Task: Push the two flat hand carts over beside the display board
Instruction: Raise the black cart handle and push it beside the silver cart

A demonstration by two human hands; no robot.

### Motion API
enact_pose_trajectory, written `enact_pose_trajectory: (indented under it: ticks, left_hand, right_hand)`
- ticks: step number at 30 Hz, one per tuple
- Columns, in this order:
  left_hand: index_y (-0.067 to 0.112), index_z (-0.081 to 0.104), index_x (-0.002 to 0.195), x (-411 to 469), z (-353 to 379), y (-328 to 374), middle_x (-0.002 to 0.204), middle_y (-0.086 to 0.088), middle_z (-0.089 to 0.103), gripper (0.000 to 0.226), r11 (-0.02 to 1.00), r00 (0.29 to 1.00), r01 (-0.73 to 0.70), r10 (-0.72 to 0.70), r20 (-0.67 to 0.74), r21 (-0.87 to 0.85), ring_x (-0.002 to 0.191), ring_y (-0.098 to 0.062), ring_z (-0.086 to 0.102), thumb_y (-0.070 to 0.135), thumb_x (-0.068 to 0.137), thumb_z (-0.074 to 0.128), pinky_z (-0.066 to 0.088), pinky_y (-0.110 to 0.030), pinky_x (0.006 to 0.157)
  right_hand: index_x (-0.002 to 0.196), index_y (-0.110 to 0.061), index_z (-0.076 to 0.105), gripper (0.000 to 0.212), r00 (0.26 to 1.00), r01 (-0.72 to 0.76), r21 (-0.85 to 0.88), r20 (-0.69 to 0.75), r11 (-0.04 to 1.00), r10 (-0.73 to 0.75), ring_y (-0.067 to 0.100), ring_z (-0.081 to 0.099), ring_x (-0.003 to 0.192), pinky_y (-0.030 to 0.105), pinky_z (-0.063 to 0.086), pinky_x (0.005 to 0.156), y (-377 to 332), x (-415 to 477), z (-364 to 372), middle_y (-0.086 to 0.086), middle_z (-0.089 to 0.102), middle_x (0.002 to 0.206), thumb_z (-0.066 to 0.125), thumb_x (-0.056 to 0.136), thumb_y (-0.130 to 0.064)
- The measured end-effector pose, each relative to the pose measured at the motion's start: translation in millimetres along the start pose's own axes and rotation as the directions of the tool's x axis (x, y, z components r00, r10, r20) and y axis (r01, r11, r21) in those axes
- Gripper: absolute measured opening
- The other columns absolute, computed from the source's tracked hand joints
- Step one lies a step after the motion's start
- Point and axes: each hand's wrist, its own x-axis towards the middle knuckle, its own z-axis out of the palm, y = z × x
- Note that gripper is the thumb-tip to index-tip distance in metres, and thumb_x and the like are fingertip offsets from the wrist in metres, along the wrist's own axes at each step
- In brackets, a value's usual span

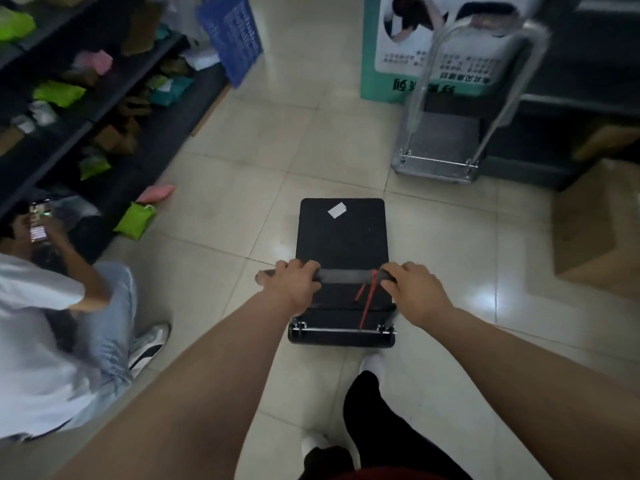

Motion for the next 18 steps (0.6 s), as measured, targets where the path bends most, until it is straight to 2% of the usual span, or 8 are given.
enact_pose_trajectory:
  ticks: [5,12,18]
  left_hand:
    - [0.041,0.034,0.131,24,-9,-2,0.128,-0.002,0.044,0.032,1.0,0.998,-0.01,0.01,-0.065,0.002,0.118,-0.026,0.037,0.039,0.1,0.034,0.032,-0.059,0.096]
    - [0.036,0.036,0.132,77,-48,1,0.129,-0.005,0.044,0.033,0.998,0.997,0.067,-0.066,-0.031,0.015,0.121,-0.027,0.037,0.033,0.099,0.037,0.032,-0.054,0.102]
    - [0.036,0.037,0.127,123,-75,16,0.125,-0.005,0.045,0.029,0.996,0.996,0.088,-0.088,-0.003,0.018,0.117,-0.027,0.039,0.03,0.098,0.036,0.033,-0.052,0.1]
  right_hand:
    - [0.124,-0.027,0.046,0.029,0.999,0.031,0.023,0.019,0.999,-0.032,0.03,0.052,0.098,0.04,0.042,0.082,6,31,-9,0.008,0.057,0.105,0.036,0.099,-0.037]
    - [0.121,-0.031,0.048,0.026,0.999,0.019,0.062,-0.027,0.998,-0.018,0.029,0.054,0.101,0.041,0.04,0.083,7,93,-24,0.007,0.059,0.107,0.04,0.097,-0.038]
    - [0.123,-0.032,0.048,0.027,0.999,-0.021,0.107,-0.038,0.994,0.025,0.026,0.052,0.106,0.04,0.041,0.088,25,139,-43,0.005,0.058,0.112,0.044,0.096,-0.034]
